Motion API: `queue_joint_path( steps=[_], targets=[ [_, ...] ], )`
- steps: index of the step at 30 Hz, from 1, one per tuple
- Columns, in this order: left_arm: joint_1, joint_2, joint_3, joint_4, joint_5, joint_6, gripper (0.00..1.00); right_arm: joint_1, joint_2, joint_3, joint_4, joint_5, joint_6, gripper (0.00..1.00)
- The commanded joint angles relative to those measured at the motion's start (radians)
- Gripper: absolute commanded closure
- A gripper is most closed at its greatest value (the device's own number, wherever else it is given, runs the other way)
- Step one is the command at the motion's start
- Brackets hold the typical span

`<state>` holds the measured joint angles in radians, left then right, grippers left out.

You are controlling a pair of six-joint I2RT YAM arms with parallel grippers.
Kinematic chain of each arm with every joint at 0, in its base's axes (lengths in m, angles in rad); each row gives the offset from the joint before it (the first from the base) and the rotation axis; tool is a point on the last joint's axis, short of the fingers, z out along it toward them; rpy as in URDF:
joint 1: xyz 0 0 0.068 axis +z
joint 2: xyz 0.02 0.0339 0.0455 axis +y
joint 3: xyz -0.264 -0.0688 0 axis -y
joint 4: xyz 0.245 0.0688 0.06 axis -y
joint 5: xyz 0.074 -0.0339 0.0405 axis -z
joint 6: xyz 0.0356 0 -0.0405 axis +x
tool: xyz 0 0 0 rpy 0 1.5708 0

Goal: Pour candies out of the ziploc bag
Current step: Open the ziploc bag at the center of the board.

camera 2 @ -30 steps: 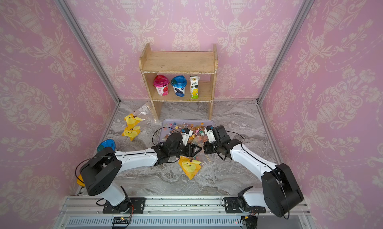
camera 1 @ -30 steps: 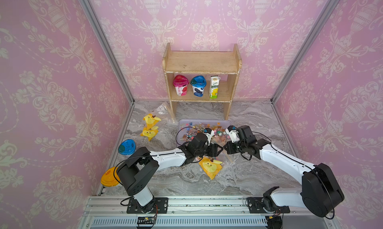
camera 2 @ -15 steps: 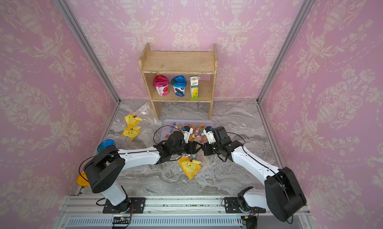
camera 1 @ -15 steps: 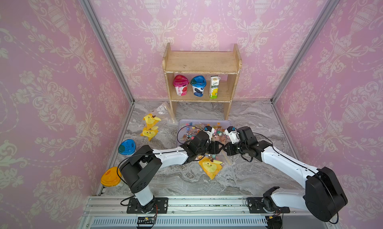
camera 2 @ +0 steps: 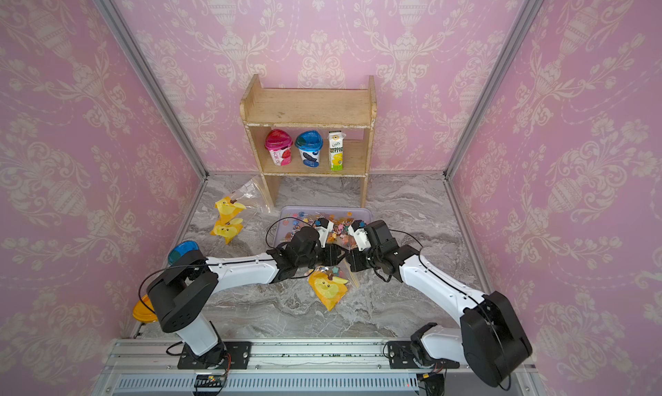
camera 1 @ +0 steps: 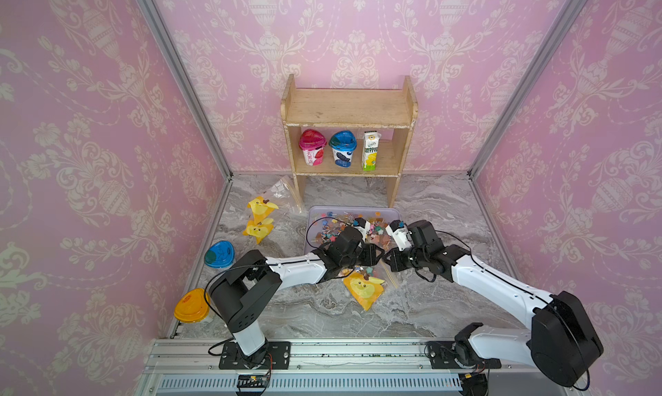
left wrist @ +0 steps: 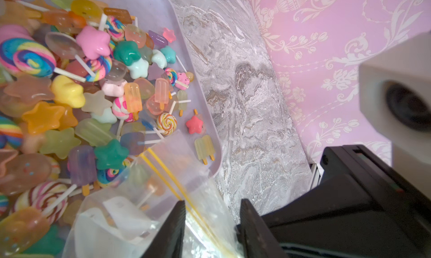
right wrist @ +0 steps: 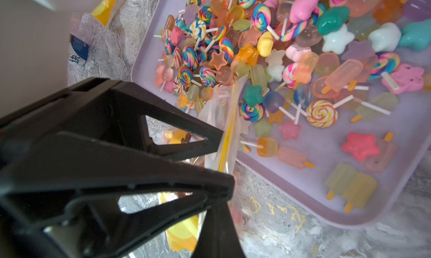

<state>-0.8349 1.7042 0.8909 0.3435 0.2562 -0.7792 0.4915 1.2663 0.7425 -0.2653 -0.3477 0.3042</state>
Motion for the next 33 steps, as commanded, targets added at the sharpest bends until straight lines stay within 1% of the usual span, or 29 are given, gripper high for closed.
queue_joint_path(
  steps=[1,6,8,17,30,33],
  targets=[
    [-0.003,0.001,0.029,-0.060,0.007,0.006,0.71,0.009,-0.029,0.006,0.017,0.013,0.010,1.00],
    [-0.003,-0.017,0.016,-0.091,0.002,0.008,0.93,0.012,-0.044,0.010,0.014,0.033,0.016,1.00],
    [-0.003,-0.029,0.006,-0.096,-0.006,0.008,1.00,0.012,-0.048,0.010,0.009,0.051,0.019,1.00],
    [-0.012,-0.084,-0.027,-0.111,-0.029,0.004,1.00,0.012,-0.045,0.032,-0.027,0.158,0.030,1.00],
    [-0.023,-0.143,-0.085,-0.126,-0.049,-0.005,1.00,0.012,-0.067,0.025,-0.031,0.304,0.048,1.00],
    [-0.026,-0.150,-0.102,-0.125,-0.046,-0.015,1.00,0.007,-0.060,0.026,-0.028,0.303,0.056,1.00]
  ],
)
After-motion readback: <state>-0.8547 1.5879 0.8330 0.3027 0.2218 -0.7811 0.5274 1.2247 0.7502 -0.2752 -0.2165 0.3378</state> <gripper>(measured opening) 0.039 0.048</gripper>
